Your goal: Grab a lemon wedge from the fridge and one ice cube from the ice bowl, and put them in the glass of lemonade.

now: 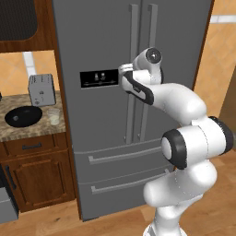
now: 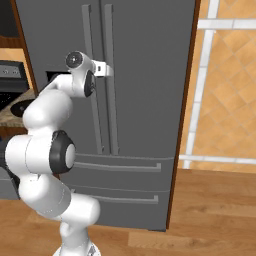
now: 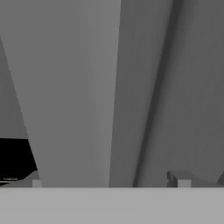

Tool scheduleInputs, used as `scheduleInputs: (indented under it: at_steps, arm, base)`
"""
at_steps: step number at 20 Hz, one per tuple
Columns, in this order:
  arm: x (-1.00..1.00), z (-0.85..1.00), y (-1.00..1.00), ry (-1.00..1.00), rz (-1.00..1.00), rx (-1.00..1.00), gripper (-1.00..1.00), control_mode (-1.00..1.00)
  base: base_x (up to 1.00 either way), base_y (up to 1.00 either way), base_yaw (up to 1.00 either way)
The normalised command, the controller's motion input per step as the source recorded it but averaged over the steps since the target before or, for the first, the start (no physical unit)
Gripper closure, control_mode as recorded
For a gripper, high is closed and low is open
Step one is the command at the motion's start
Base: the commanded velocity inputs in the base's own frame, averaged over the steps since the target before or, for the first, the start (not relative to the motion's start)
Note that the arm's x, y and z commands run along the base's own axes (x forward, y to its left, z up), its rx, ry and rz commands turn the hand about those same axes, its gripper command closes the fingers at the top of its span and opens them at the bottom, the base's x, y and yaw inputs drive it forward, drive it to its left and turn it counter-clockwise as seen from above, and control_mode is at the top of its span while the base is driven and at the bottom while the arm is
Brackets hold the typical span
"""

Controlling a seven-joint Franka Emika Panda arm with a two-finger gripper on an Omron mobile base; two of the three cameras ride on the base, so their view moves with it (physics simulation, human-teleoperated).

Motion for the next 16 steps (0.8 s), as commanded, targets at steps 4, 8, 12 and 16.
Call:
scheduleInputs:
  at_steps: [4, 8, 12, 16]
  arm:
    - [0.53, -0.19, 0.04, 0.00, 0.00, 0.00, -1.00, -1.00]
    - [0.53, -0.23, 0.19, 0.00, 0.00, 0.00, -1.00, -1.00]
    - [0.48, -0.23, 0.37, 0.00, 0.00, 0.00, -1.00, -1.00]
    - [0.66, -0.35, 0.33, 0.00, 0.00, 0.00, -1.00, -1.00]
  base:
    - [0.00, 0.00, 0.00]
    - [0.00, 0.00, 0.00]
    - [0.00, 0.00, 0.00]
    - [0.00, 0.00, 0.00]
